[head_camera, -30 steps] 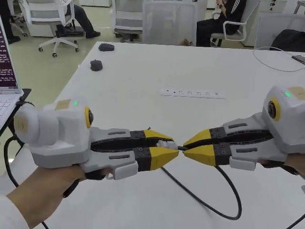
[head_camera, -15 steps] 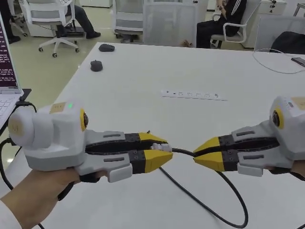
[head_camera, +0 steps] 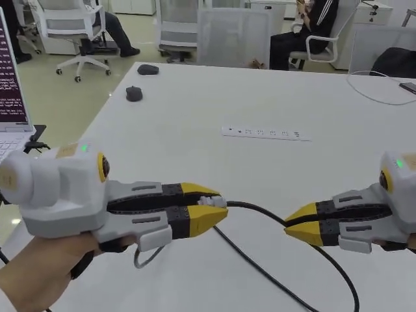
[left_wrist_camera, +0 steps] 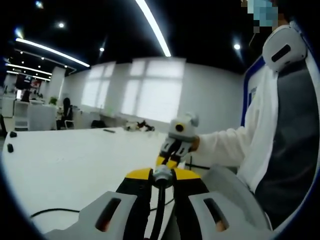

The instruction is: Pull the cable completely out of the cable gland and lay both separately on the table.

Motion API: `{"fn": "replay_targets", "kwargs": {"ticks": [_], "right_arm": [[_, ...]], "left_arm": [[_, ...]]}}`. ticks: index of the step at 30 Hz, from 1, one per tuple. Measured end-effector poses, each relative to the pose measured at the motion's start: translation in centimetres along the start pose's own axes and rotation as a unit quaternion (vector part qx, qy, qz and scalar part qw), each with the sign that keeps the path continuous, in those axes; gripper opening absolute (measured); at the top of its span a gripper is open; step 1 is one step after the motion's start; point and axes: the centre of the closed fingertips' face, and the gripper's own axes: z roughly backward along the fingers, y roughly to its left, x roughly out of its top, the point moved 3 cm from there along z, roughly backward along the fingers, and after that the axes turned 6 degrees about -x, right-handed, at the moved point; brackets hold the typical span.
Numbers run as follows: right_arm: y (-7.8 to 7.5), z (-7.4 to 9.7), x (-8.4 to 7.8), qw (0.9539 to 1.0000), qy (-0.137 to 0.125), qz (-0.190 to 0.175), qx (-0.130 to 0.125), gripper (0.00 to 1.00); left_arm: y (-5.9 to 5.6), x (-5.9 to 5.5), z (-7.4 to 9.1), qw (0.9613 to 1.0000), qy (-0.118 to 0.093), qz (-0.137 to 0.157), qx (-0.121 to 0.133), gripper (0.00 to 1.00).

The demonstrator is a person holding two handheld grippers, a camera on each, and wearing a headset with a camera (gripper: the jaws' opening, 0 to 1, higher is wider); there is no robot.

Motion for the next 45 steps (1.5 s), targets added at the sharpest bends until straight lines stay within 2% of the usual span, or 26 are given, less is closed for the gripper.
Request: {"fn": "replay_targets", "kwargs": {"ticks": [13, 14, 16, 19, 21, 25, 27, 31, 33, 37, 45], "right_arm": [[-0.1, 0.0, -0.7, 0.9998, 0.009, -0.013, -0.009, 0.03], [0.0, 0.0, -0.7, 0.9998, 0.012, -0.012, -0.008, 0.03], [-0.2, 0.0, -0.6, 0.9998, 0.017, 0.001, -0.011, 0.03], [-0.4, 0.0, -0.1, 0.9996, 0.024, 0.007, -0.015, 0.03], [-0.5, 0.2, 0.7, 0.9994, 0.025, 0.016, -0.02, 0.03], [-0.1, 0.1, 3.6, 0.9991, -0.011, 0.036, -0.019, 0.12], [0.1, 0.0, 4.7, 0.9986, -0.02, 0.045, -0.018, 0.17], [1.0, -0.4, 7.0, 0.9966, -0.045, 0.069, -0.001, 0.17], [1.5, -0.7, 7.7, 0.9953, -0.05, 0.082, 0.007, 0.17], [2.2, -1.5, 8.3, 0.9932, -0.051, 0.103, 0.019, 0.16], [2.3, -2.3, 8.2, 0.9923, -0.055, 0.108, 0.025, 0.12]], "left_arm": [[0.1, 0.0, -0.2, 1.0, 0.003, -0.002, 0.0, 0.16], [0.2, 0.0, -0.2, 1.0, 0.005, -0.004, 0.003, 0.16], [0.4, 0.2, -0.2, 0.9995, 0.004, -0.029, 0.015, 0.16], [0.4, 0.6, -0.3, 0.9992, 0.0, -0.033, 0.02, 0.16], [0.7, 0.7, -0.3, 0.9992, -0.001, -0.032, 0.024, 0.16], [0.9, 0.6, -0.4, 0.9993, -0.002, -0.028, 0.026, 0.16], [0.8, 0.5, -0.6, 0.9993, 0.002, -0.028, 0.024, 0.16], [0.9, 0.3, -1.0, 0.9994, 0.009, -0.026, 0.022, 0.16], [0.9, 0.2, -1.2, 0.9994, 0.012, -0.024, 0.021, 0.16], [0.8, 0.0, -1.6, 0.9995, 0.017, -0.022, 0.016, 0.16], [0.4, -0.5, -1.7, 0.9993, 0.029, -0.022, 0.007, 0.16]]}}
